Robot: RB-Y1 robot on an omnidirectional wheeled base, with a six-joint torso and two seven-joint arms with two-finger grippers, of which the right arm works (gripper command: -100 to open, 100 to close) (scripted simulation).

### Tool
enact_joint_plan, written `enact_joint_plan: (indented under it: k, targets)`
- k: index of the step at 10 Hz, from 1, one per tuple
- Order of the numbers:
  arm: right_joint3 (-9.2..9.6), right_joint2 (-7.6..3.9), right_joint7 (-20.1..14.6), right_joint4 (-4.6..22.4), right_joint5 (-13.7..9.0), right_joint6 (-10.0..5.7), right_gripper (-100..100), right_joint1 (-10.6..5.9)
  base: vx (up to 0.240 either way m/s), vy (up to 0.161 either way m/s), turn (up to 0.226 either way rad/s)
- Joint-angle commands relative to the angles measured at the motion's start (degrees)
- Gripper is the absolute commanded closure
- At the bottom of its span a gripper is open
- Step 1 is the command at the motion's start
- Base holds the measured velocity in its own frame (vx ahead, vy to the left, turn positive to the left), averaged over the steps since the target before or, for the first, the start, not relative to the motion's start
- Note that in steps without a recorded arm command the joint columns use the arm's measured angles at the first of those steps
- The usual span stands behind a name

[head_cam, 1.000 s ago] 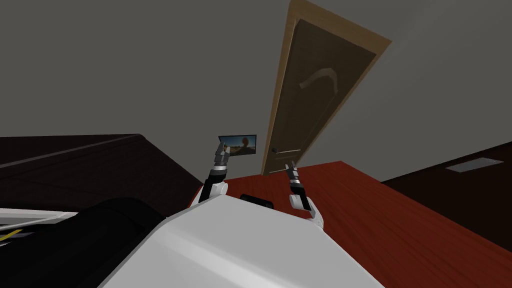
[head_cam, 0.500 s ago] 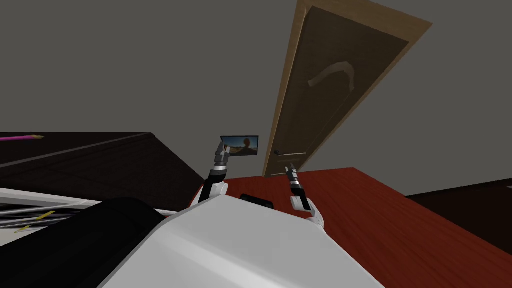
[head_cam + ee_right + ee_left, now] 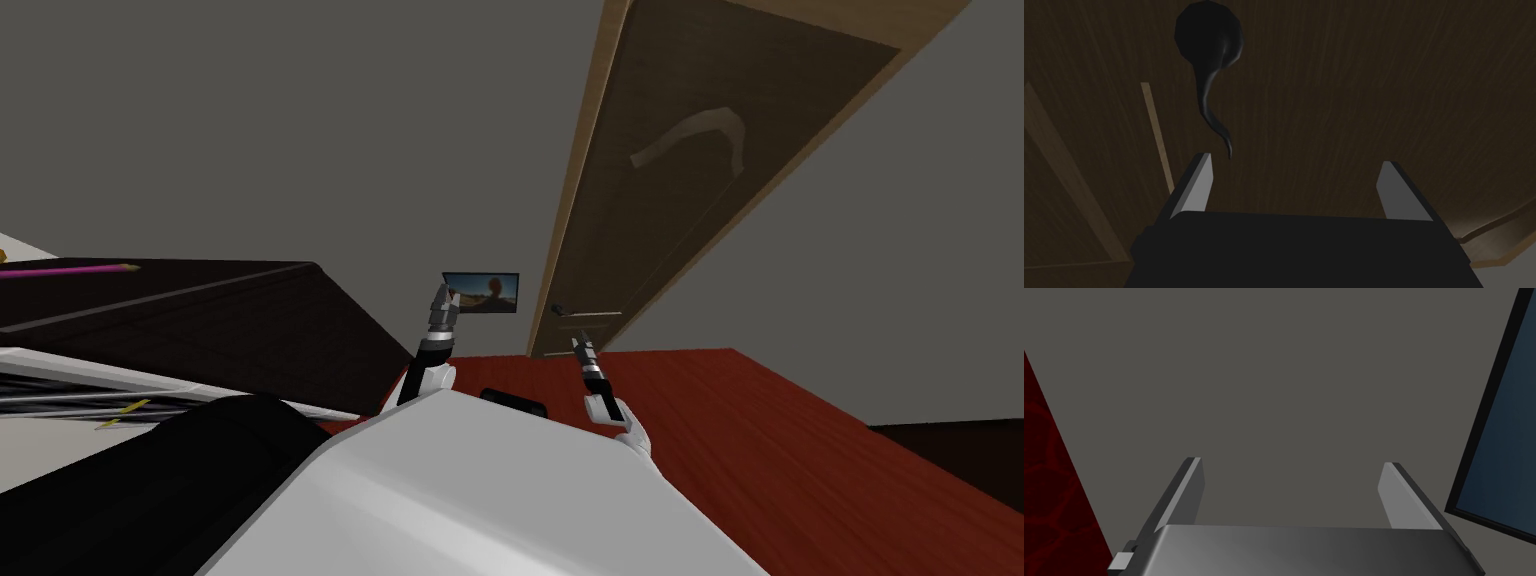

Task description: Pull the door open

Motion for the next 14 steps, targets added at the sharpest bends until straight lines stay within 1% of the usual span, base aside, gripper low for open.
enact_joint_plan:
  k: [1,4,5,6,7,9,10,11,12,13,14]
  targets:
    - [0.32,-0.57,-0.1,2.5,0.1,-0.30,-100,-0.77,0.067,-0.048,0.161]
    - [0.83,-1.70,-0.5,7.3,0.2,-1.36,-100,-2.32,0.071,-0.046,0.123]
    - [1.11,-2.31,-0.7,9.8,0.3,-1.92,-100,-3.15,0.080,-0.058,0.169]
    - [1.24,-2.61,-0.8,11.1,0.3,-2.21,-100,-3.57,0.071,-0.071,0.121]
    - [1.45,-3.05,-0.9,13.0,0.4,-2.63,-100,-4.18,0.071,-0.080,0.136]
    - [1.67,-3.55,-1.1,15.1,0.4,-3.09,-100,-4.87,0.065,-0.049,0.096]
    - [1.72,-3.65,-1.1,15.6,0.4,-3.19,-100,-5.01,0.041,-0.032,0.050]
    - [1.66,-3.63,-1.1,14.8,0.4,-2.95,-100,-4.70,0.014,-0.014,0.009]
    - [0.14,-3.81,-0.8,16.3,-0.3,-3.27,-100,-4.97,0.032,0.008,0.288]
    - [-0.55,-3.88,-0.6,17.0,-0.6,-3.39,-100,-5.07,0.052,0.007,0.302]
    - [-2.12,-4.04,-0.3,18.4,-1.4,-3.66,-100,-5.30,0.066,0.000,0.364]
